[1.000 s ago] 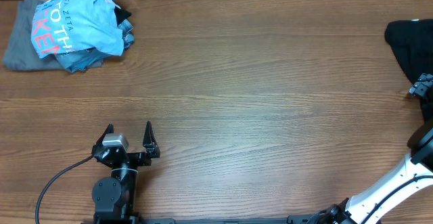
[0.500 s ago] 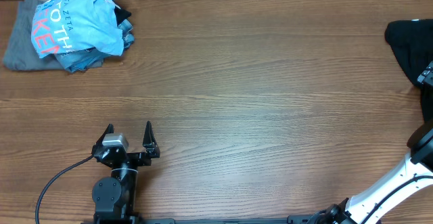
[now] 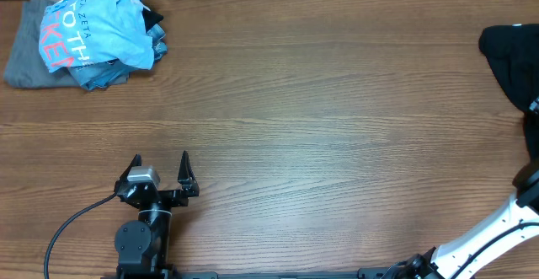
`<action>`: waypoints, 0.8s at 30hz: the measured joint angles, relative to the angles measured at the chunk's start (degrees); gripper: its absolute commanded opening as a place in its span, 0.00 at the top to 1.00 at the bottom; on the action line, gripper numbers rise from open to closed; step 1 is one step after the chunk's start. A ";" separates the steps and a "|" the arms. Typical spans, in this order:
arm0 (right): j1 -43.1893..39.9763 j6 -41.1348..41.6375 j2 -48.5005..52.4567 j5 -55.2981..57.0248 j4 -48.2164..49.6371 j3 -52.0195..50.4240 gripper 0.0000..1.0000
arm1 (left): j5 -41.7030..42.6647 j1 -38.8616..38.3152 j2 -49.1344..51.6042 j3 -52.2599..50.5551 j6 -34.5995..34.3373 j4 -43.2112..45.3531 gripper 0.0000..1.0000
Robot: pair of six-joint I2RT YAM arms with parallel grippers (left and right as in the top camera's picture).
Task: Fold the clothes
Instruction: 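Close the right gripper on the black T-shirt and lift it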
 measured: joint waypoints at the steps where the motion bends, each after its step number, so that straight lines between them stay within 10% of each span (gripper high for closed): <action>1: -0.50 0.00 0.00 -0.61 0.02 0.00 0.26 | 0.00 0.00 0.00 0.00 0.00 0.00 0.00; 24: -0.50 -0.02 1.44 -4.68 -0.02 0.00 0.30 | 0.00 0.00 0.00 0.00 0.00 0.00 0.00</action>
